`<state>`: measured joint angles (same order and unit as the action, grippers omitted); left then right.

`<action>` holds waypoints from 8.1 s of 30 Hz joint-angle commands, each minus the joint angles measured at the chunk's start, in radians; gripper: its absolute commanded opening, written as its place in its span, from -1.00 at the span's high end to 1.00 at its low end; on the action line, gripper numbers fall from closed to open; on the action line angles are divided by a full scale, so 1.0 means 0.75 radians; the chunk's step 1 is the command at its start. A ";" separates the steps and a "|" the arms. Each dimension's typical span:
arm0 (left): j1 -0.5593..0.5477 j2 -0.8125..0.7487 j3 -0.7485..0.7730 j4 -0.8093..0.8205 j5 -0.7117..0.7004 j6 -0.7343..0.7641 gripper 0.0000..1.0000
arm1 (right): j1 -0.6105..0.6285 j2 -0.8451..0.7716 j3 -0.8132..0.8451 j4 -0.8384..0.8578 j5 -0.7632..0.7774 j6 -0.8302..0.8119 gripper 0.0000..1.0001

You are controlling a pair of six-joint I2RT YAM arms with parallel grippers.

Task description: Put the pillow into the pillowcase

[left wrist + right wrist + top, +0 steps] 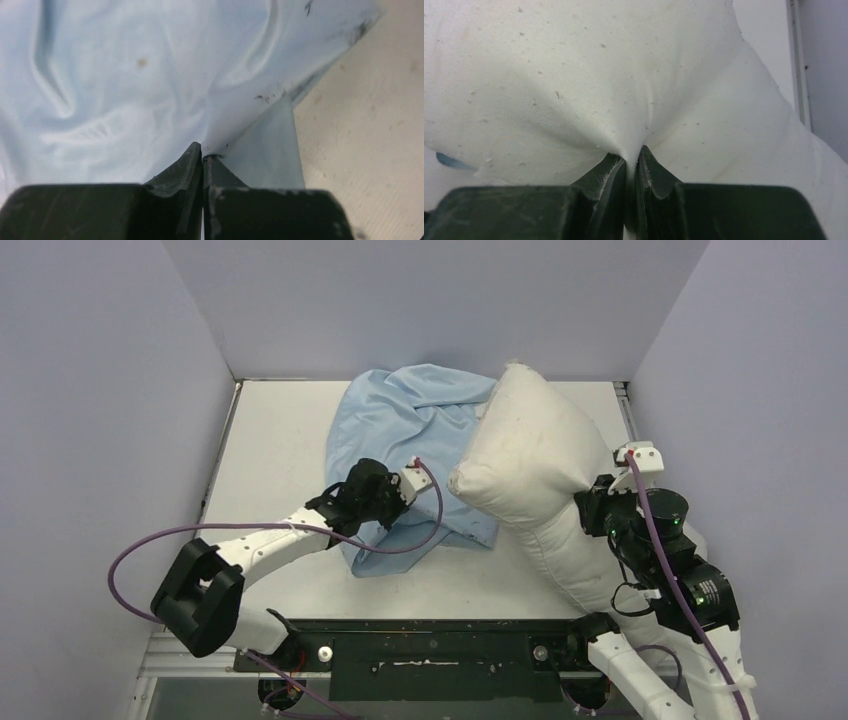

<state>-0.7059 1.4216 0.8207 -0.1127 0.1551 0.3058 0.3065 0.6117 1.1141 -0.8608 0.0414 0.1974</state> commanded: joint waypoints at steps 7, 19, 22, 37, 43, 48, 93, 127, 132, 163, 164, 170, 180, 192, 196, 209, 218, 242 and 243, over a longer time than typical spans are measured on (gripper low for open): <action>0.105 -0.094 0.039 0.254 0.042 -0.299 1.00 | -0.008 0.060 0.015 -0.159 -0.625 0.074 1.00; 0.258 -0.119 0.088 0.326 0.186 -0.463 1.00 | -0.010 0.112 -0.060 -0.239 -0.837 0.093 1.00; 0.261 -0.107 0.101 0.326 0.195 -0.469 1.00 | -0.010 0.106 -0.064 -0.231 -0.900 0.095 1.00; 0.289 0.041 0.251 0.270 0.075 -0.605 1.00 | 0.016 0.053 -0.110 -0.158 -1.122 0.145 1.00; 0.305 0.064 0.259 0.285 0.080 -0.627 1.00 | 0.040 0.020 -0.149 -0.181 -1.111 0.138 1.00; 0.305 0.058 0.269 0.279 0.095 -0.604 1.00 | 0.064 0.073 -0.175 -0.206 -1.021 0.107 1.00; 0.303 -0.100 0.176 0.091 0.280 -0.519 1.00 | 0.174 0.587 0.224 0.231 -0.512 0.061 -0.93; 0.315 -0.180 0.113 0.125 0.241 -0.463 1.00 | 0.491 0.969 0.118 0.357 -0.990 -0.186 1.00; 0.314 -0.213 0.128 0.108 0.245 -0.450 1.00 | 0.518 1.063 0.121 0.519 -0.911 -0.048 1.00; 0.264 -0.202 0.015 0.120 0.104 -0.579 -0.05 | 0.257 0.882 -0.220 0.845 -0.151 0.122 1.00; 0.243 -0.193 0.001 0.130 0.080 -0.603 -0.10 | 0.256 0.882 -0.223 0.847 -0.155 0.120 1.00; 0.063 -0.172 -0.056 0.125 -0.237 -0.728 -0.21 | 0.241 0.885 -0.234 0.867 -0.167 0.119 1.00; -0.003 -0.047 -0.157 0.314 -0.500 -0.880 -0.24 | 0.205 0.838 -0.264 0.867 -0.183 0.109 1.00; -0.004 -0.254 0.008 -0.101 -0.687 -0.460 0.62 | 0.079 0.828 -0.287 0.843 -0.194 0.089 1.00; -0.003 -0.339 -0.002 -0.201 -0.730 -0.318 0.71 | 0.060 0.850 -0.286 0.853 -0.242 0.074 1.00; 0.002 -0.331 -0.033 -0.019 -0.184 -0.496 0.14 | 0.095 0.766 -0.233 0.665 -0.406 0.037 1.00; 0.003 -0.251 -0.255 0.199 -0.391 -0.867 -0.14 | 0.092 0.818 -0.245 0.695 -0.384 0.070 1.00; 0.028 -0.136 -0.191 0.434 -0.382 -0.664 1.00 | 0.183 0.732 -0.248 0.489 -0.518 0.068 1.00; 0.032 -0.152 -0.171 0.409 -0.362 -0.641 1.00 | 0.241 0.713 -0.255 0.456 -0.518 0.073 1.00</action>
<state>-0.6945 1.3899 0.6136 0.2333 -0.1566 -0.2581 0.3897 1.2106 0.9150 -0.3622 -0.2810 0.2462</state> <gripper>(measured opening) 0.010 0.074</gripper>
